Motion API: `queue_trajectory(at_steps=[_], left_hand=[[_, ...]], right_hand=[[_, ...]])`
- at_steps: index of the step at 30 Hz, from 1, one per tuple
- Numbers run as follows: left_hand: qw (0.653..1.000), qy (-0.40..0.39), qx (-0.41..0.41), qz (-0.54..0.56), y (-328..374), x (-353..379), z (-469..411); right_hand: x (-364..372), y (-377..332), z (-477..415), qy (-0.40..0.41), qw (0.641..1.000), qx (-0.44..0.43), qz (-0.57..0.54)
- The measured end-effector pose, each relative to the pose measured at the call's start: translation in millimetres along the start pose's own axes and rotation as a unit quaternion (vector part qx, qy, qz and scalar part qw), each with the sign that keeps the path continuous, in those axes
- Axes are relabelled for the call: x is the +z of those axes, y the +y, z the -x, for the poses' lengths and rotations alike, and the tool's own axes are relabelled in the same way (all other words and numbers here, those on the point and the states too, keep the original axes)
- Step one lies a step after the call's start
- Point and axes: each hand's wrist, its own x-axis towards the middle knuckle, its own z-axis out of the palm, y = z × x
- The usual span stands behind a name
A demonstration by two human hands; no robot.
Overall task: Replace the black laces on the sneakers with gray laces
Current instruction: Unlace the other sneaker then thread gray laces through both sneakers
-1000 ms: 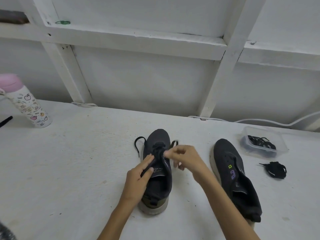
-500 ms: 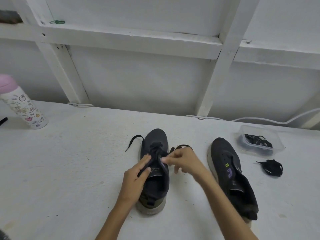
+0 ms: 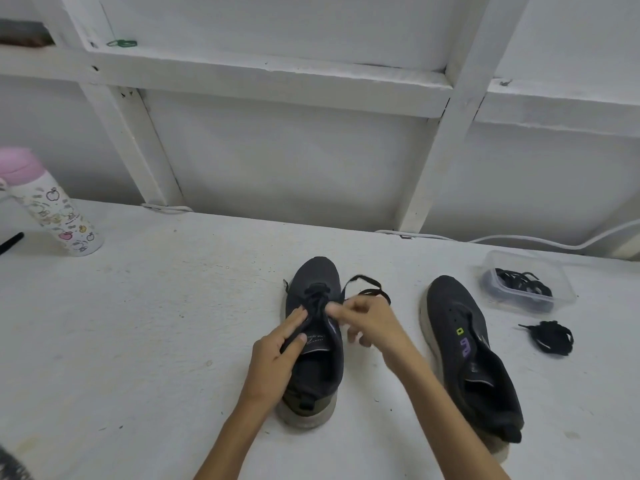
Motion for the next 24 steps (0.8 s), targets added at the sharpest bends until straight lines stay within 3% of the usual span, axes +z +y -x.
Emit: queue_trajectory(at_steps=[2, 4, 8, 10, 12, 15, 17, 21, 24], left_hand=[[1.0, -0.002, 0.001, 0.0, 0.2, -0.8, 0.3], [1.0, -0.003, 0.001, 0.002, -0.7, -1.5, 0.0], [1.0, -0.002, -0.003, 0.008, -0.5, -1.8, -0.1], [1.0, -0.002, 0.0, 0.01, -0.5, -0.6, 0.0], [1.0, -0.001, -0.002, 0.015, -0.4, -0.1, -0.4], [1.0, 0.003, -0.002, 0.017, -1.2, -0.2, -0.4], [1.0, 0.002, 0.002, 0.009, -1.0, -0.5, 0.0], [1.0, -0.004, 0.002, 0.011, -1.0, -2.0, -0.1], [1.0, -0.011, 0.001, 0.014, -0.6, -2.2, 0.1]], right_hand=[[8.0, 3.7, 2.6, -0.023, 0.999, -0.036, 0.002], [5.8, -0.9, -2.4, 0.009, 0.998, -0.068, 0.0], [-21.2, -21.5, -19.3, 0.192, 0.971, -0.074, -0.119], [-34.0, -28.1, -21.9, 0.243, 0.947, -0.079, -0.196], [-32.7, -26.8, -20.6, 0.22, 0.952, -0.068, -0.2], [-4.7, -7.9, -5.3, 0.095, 0.992, -0.02, -0.078], [16.7, 6.7, 6.2, 0.021, 0.999, -0.019, -0.036], [18.5, 10.9, -0.7, 0.075, 0.993, -0.086, -0.043], [2.5, -2.3, -9.5, 0.156, 0.977, -0.077, -0.126]])
